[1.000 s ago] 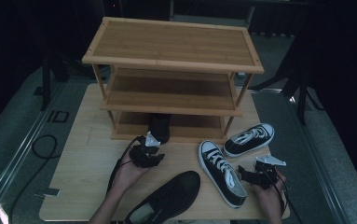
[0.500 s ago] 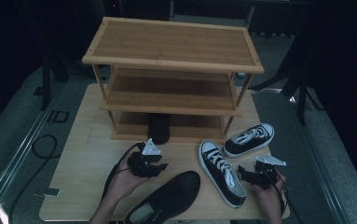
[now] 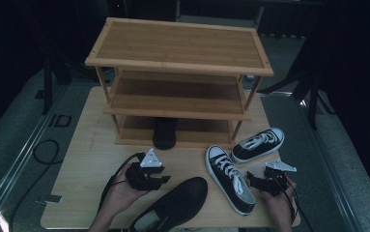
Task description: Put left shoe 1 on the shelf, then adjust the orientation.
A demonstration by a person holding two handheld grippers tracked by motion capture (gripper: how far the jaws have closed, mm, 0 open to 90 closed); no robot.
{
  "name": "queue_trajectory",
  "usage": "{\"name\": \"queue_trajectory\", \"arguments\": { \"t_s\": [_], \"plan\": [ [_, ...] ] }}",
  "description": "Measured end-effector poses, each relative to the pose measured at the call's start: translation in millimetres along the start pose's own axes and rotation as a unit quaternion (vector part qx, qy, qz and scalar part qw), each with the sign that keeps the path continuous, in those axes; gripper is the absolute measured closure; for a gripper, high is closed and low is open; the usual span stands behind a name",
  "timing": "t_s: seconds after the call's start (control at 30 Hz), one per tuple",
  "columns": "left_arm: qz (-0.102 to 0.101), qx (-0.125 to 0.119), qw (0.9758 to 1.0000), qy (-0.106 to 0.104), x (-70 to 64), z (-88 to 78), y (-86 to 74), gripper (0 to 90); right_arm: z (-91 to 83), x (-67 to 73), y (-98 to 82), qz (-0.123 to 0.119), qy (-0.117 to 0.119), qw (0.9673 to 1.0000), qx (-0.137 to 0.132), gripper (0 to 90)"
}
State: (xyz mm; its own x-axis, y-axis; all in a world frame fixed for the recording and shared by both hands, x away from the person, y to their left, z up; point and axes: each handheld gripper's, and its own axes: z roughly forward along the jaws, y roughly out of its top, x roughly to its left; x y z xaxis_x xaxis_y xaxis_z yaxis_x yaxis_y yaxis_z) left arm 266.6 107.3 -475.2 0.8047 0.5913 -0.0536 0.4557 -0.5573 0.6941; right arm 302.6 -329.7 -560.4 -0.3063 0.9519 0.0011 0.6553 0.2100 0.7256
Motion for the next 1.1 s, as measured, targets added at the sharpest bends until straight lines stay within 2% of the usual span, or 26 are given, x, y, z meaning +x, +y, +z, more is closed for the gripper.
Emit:
{"name": "queue_trajectory", "arguments": {
  "t_s": [0.23, 0.43, 0.63, 0.77, 0.87, 0.93, 1.0, 1.1],
  "plan": [
    [0.005, 0.002, 0.9999, -0.011, -5.0, -7.4, -0.7, 59.2, 0.0, 0.0, 0.0, 0.0, 0.0, 1.0, 0.0, 16.7],
    [0.021, -0.002, 0.9995, -0.025, -14.6, -12.8, 4.7, 60.2, 0.0, 0.0, 0.0, 0.0, 0.0, 1.0, 0.0, 16.7],
    [0.036, -0.002, 0.9983, -0.046, -17.6, -11.8, 12.6, 62.7, -0.2, 0.3, -0.3, -0.001, 0.0, 1.0, -0.001, 16.7],
    [0.043, -0.002, 0.9978, -0.05, -16.9, -9.1, 18.5, 65.8, -0.3, 0.5, -0.4, -0.001, 0.001, 1.0, -0.001, 16.7],
    [0.053, -0.004, 0.9972, -0.053, -17.7, -6.0, 23.3, 71.2, -0.4, 0.5, -0.4, -0.001, 0.001, 1.0, 0.0, 16.6],
    [0.064, -0.007, 0.9961, -0.061, -17.7, -2.3, 27.4, 78.0, -0.3, 0.5, -0.4, -0.001, 0.001, 1.0, 0.0, 16.7],
    [0.066, -0.011, 0.9955, -0.067, -17.1, 2.6, 31.9, 82.3, -0.2, 0.4, -0.5, -0.002, 0.001, 1.0, -0.001, 16.6],
    [0.084, -0.004, 0.994, -0.07, -16.6, 9.5, 38.6, 87.9, -0.2, 0.4, -0.5, -0.002, 0.001, 1.0, -0.001, 16.7]
  ]
}}
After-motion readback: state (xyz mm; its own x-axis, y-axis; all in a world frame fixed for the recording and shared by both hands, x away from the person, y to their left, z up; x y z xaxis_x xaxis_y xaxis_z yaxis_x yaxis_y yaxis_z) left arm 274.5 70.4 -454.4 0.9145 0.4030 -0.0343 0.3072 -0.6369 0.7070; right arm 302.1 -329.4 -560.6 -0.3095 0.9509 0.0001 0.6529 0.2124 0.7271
